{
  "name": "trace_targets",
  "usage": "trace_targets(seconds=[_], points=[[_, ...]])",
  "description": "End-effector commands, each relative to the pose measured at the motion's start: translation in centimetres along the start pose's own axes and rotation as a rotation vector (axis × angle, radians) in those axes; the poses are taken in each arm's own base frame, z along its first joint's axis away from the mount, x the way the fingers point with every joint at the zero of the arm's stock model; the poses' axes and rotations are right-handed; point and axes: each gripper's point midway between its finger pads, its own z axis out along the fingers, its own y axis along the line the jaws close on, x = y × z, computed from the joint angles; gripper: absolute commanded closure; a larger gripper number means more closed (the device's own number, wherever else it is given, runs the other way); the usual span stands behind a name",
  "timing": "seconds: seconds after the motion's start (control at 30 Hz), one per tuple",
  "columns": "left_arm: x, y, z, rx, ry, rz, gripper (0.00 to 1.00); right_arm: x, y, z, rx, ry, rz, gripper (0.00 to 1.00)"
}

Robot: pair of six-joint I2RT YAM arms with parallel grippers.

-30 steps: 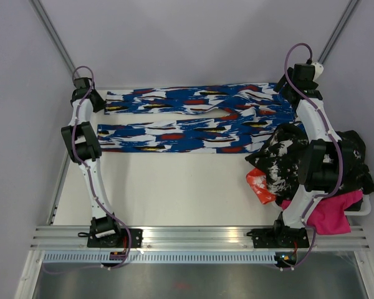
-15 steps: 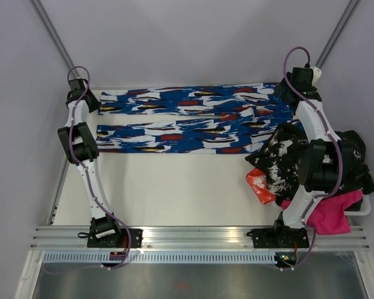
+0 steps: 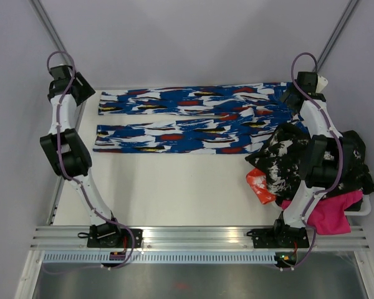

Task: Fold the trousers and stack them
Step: Flatten the trousers out, then fold the trousers

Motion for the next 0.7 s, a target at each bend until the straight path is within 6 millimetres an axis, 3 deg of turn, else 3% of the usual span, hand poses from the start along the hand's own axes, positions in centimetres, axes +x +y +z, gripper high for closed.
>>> trace_targets(seconds=[0.0, 0.03, 0.13, 0.17, 0.2, 0.23, 0.27, 0.33, 0.4, 0.43, 0.53, 0.67], points=[[-0.7, 1.5, -6.7, -0.113, -0.037, -0.147, 0.19, -1.2, 0.3, -1.2, -0.031, -0.044, 0.054, 0.1], [0.8, 2.5, -8.2, -0.156, -0.017, -0.18, 0.19, -0.8, 0.1, -1.0, -0.029, -0.033, 0.057, 0.1], [4.2, 3.2, -10.0, -0.199, 0.035, -0.305, 0.2, 0.4, -0.3, -0.6, -0.028, -0.007, 0.088, 0.1], [6.6, 3.9, -10.9, -0.226, 0.061, -0.378, 0.2, 0.7, -0.6, -0.5, -0.023, -0.002, 0.101, 0.1], [7.8, 4.2, -11.3, -0.24, 0.074, -0.416, 0.2, 0.8, -1.0, -0.3, -0.021, 0.001, 0.128, 0.1], [10.6, 5.2, -11.2, -0.272, 0.118, -0.446, 0.2, 1.5, -1.5, -0.1, -0.021, 0.014, 0.135, 0.1], [10.8, 5.0, -12.1, -0.269, 0.099, -0.51, 0.21, 1.3, -1.5, 0.0, -0.036, 0.005, 0.147, 0.1], [13.6, 5.5, -12.0, -0.282, 0.127, -0.582, 0.22, 1.7, -2.1, 0.1, -0.036, 0.014, 0.157, 0.1], [14.6, 5.7, -12.2, -0.28, 0.128, -0.624, 0.23, 1.7, -2.7, 0.2, -0.03, 0.016, 0.16, 0.1], [16.0, 5.8, -12.0, -0.281, 0.156, -0.638, 0.23, 1.8, -2.9, 0.2, -0.027, 0.017, 0.159, 0.1], [17.1, 5.9, -11.4, -0.295, 0.159, -0.675, 0.24, 2.0, -3.6, 0.4, -0.023, 0.029, 0.163, 0.1], [16.7, 6.4, -9.7, -0.297, 0.117, -0.675, 0.26, 1.9, -4.7, 0.3, -0.006, 0.031, 0.181, 0.1]])
